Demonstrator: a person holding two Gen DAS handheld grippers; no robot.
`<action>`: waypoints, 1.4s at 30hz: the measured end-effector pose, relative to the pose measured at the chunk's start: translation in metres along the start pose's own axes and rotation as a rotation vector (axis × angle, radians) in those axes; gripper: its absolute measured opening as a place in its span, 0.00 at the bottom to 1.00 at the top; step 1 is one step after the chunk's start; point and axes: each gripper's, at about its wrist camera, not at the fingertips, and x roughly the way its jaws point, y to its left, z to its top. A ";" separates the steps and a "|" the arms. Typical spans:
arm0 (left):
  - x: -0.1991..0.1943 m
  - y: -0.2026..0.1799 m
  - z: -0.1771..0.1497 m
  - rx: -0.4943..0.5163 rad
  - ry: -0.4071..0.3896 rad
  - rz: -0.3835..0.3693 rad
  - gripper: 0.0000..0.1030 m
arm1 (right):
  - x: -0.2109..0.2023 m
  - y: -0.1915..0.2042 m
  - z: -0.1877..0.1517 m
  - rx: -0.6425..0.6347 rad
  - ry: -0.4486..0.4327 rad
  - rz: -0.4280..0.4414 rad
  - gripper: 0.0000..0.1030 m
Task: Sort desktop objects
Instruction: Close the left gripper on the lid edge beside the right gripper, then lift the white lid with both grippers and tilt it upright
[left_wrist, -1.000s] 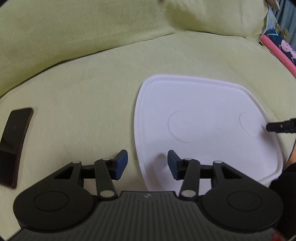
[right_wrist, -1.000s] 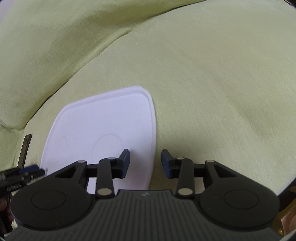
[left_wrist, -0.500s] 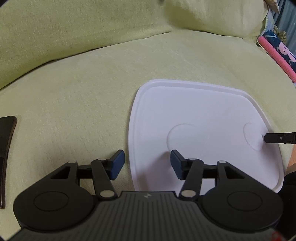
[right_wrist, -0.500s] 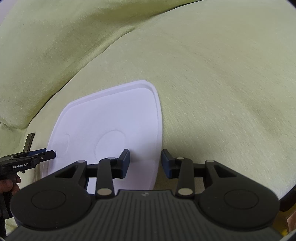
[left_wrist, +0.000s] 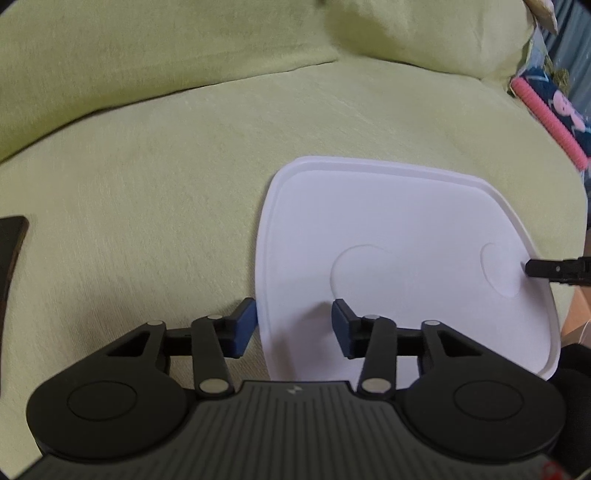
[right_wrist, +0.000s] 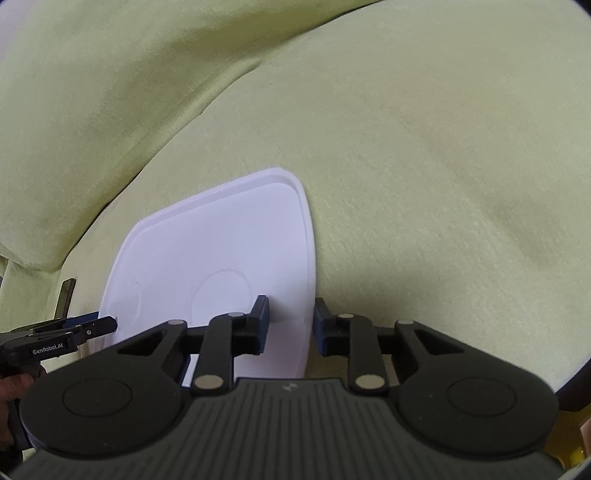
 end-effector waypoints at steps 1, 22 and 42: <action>0.000 0.002 0.000 -0.006 -0.001 -0.003 0.40 | -0.001 -0.003 0.000 0.007 -0.001 0.007 0.19; 0.015 0.033 0.014 -0.128 0.022 -0.098 0.09 | -0.001 -0.016 0.007 0.055 0.019 0.043 0.09; 0.031 0.056 0.013 -0.192 0.020 -0.247 0.09 | -0.005 -0.033 0.005 0.097 0.020 0.150 0.05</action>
